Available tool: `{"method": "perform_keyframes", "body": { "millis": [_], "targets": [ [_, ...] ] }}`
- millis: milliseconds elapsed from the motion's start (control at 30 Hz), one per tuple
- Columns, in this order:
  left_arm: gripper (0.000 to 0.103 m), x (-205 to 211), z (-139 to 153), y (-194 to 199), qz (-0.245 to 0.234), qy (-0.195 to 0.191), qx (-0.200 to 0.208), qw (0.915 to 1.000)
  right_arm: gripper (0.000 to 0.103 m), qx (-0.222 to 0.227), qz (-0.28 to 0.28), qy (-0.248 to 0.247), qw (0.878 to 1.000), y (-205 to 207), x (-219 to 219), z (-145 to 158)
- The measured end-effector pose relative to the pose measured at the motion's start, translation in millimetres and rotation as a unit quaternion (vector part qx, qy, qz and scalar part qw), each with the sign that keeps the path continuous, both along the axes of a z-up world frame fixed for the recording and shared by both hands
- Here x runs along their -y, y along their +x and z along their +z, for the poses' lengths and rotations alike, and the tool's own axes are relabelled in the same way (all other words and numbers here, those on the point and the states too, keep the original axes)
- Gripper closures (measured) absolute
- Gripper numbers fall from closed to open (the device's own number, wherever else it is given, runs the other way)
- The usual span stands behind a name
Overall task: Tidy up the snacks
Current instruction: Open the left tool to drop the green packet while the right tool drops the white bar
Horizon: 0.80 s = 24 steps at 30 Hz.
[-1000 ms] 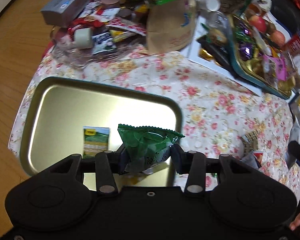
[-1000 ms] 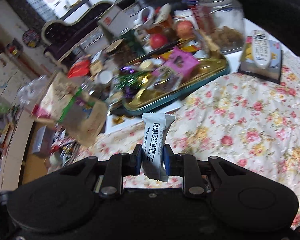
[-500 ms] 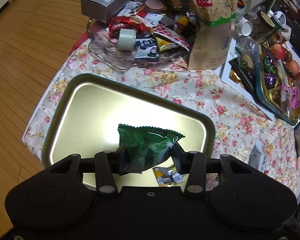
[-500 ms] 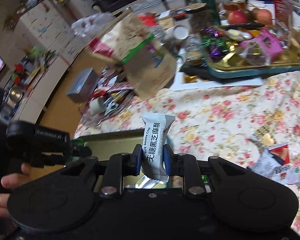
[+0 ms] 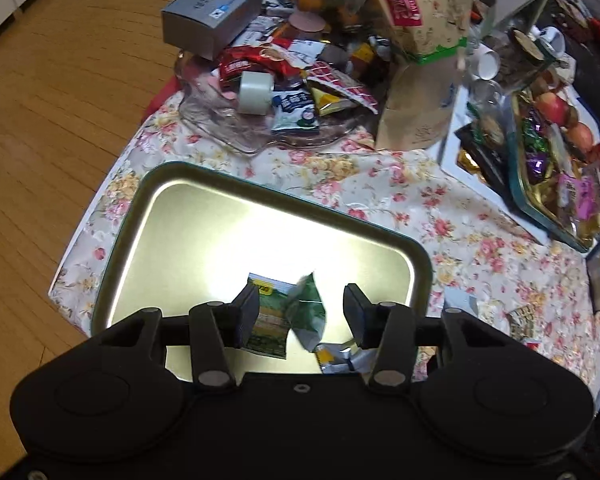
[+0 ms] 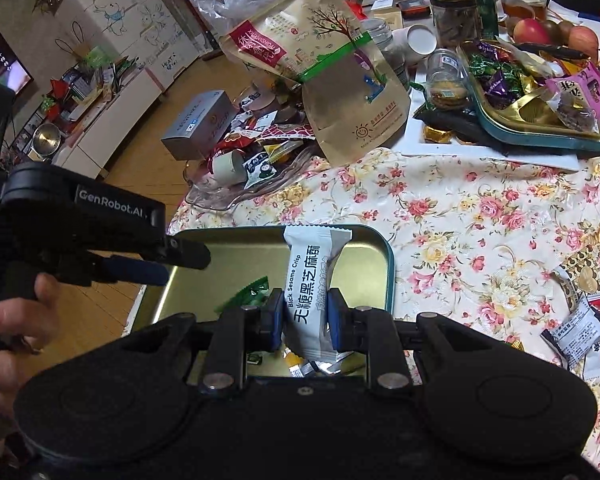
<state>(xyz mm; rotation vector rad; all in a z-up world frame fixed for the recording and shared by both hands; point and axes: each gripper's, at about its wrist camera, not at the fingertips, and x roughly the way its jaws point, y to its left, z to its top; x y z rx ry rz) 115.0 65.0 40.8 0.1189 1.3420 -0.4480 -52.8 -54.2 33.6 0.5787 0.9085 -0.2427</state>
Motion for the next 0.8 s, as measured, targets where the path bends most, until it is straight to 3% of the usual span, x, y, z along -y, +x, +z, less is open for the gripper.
{"method": "perform_keyframes", "body": {
  "millis": [400, 633, 800],
  "targets": [
    [0.050, 5.6, 0.8, -10.0, -0.010, 0.005, 0.004, 0.9999, 0.078, 0.005, 0.025, -0.025, 0.999, 14.3, -13.3, 0.3],
    [0.050, 1.4, -2.4, -6.3, 0.001, -0.001, -0.006, 1.0000, 0.066, 0.010, 0.016, -0.018, 1.000, 17.1, -11.8, -1.1],
    [0.050, 6.5, -3.8, -10.4, -0.012, -0.009, -0.017, 0.9997, 0.064, -0.007, 0.010, -0.013, 1.000, 16.4, -8.6, -6.4]
  ]
}}
